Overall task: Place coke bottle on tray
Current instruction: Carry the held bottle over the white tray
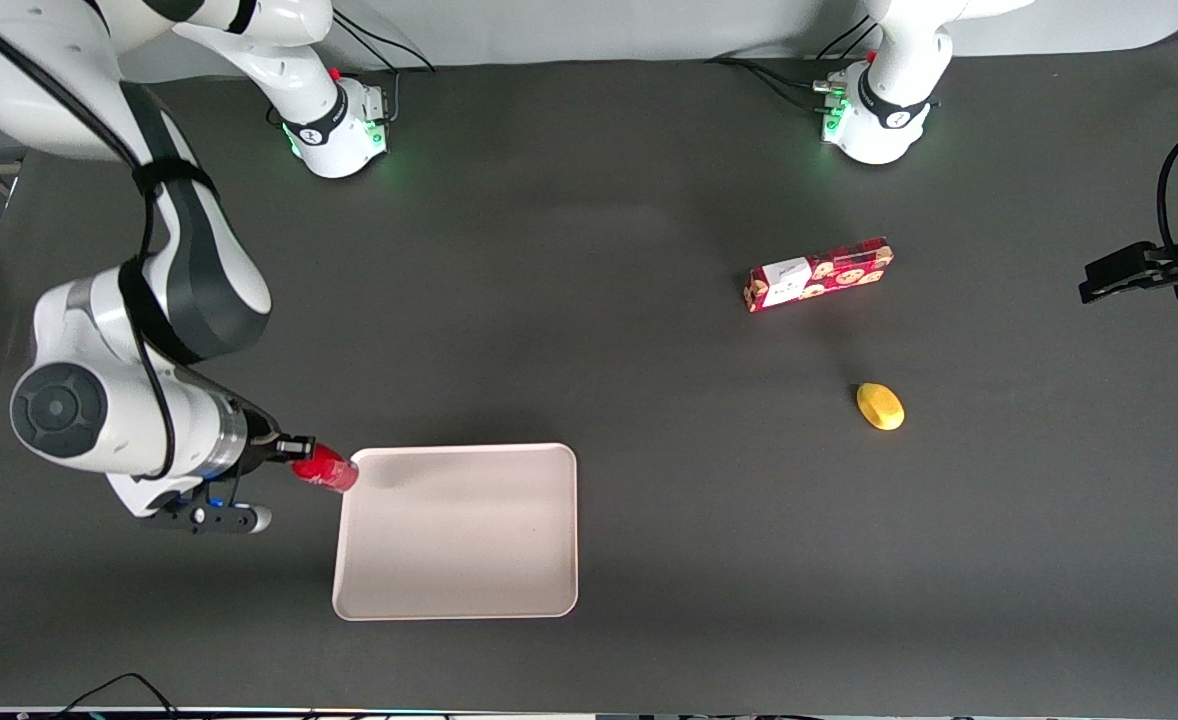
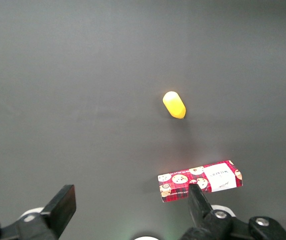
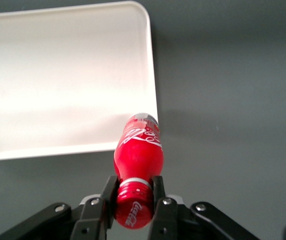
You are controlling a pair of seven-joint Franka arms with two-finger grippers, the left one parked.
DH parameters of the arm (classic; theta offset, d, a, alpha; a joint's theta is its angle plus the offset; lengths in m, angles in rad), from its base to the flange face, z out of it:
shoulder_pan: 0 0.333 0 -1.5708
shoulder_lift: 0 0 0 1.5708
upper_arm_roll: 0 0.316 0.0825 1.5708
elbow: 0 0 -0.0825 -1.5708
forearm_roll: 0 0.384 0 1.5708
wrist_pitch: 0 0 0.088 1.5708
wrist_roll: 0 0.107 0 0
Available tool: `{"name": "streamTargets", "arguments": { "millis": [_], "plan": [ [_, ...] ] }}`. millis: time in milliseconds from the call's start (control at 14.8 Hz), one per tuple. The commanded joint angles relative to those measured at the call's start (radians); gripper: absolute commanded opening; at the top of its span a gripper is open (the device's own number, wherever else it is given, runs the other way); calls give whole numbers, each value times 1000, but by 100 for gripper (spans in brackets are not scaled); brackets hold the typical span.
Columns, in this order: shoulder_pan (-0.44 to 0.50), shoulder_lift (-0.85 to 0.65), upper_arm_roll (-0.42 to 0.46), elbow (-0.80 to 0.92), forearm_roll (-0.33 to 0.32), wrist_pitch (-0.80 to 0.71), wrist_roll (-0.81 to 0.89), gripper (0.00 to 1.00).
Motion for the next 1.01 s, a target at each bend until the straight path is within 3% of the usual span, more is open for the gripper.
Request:
{"name": "streamTargets", "arguments": {
  "millis": [0, 674, 742, 876, 944],
  "plan": [
    [12, 80, -8, 60, -25, 61, -23, 0],
    [25, 175, -17, 83, -51, 170, -22, 0],
    [25, 177, -17, 83, -51, 174, -22, 15],
    [25, 177, -17, 81, -52, 182, -22, 80],
    [25, 177, -17, 81, -66, 182, -19, 100]
  ]
}}
